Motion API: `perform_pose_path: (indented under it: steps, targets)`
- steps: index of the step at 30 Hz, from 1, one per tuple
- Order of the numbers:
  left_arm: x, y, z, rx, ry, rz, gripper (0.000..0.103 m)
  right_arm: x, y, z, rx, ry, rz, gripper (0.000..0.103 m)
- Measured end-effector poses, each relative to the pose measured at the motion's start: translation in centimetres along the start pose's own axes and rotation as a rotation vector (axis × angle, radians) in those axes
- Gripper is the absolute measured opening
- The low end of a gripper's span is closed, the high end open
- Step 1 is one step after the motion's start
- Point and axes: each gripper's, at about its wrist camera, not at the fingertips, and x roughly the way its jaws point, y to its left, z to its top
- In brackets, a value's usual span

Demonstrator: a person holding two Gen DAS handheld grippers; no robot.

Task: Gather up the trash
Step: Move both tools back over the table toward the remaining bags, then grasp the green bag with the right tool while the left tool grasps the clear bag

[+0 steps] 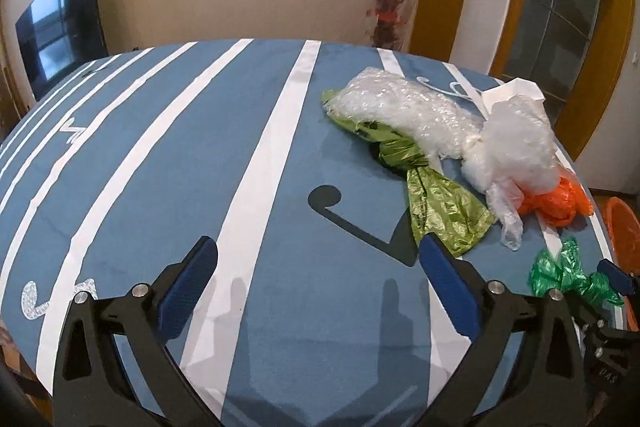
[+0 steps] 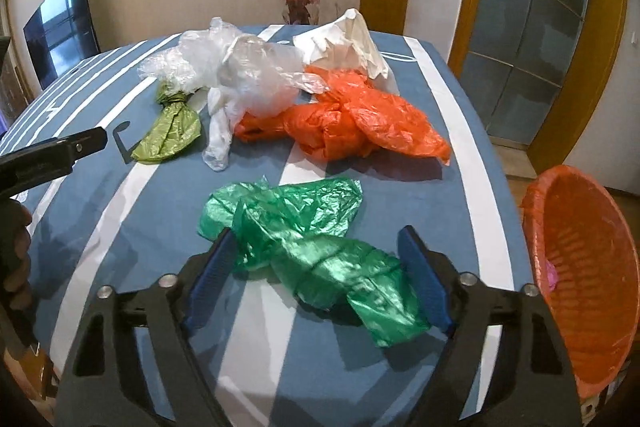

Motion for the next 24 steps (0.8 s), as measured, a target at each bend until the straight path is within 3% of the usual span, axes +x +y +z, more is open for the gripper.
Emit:
perform_pose_path:
  steps: [3,8,13,24]
  targets:
    - [-0.1,-0.4,0.0,0.013,-0.004,-0.003,0.100,0.1,-1.0,0.0,0.027,0.005,-0.001,0.059]
    - [-0.9,-2.1,0.1,0.050,-0.043,-0.082,0.100,-0.3,-2.5,-0.4,0.084,0.001,0.034,0.051]
    - [-1.5,-4.6,0.9,0.073,-0.056,-0.143,0.100,-1.3,-3.1,-1.3,0.086,-0.017,0.031,0.050]
    - [-0.5,-11.7,3.4,0.068,-0.077,-0.170,0.100,-3.0,-5.8,-2.4,0.155,-0.044,0.029,0.050]
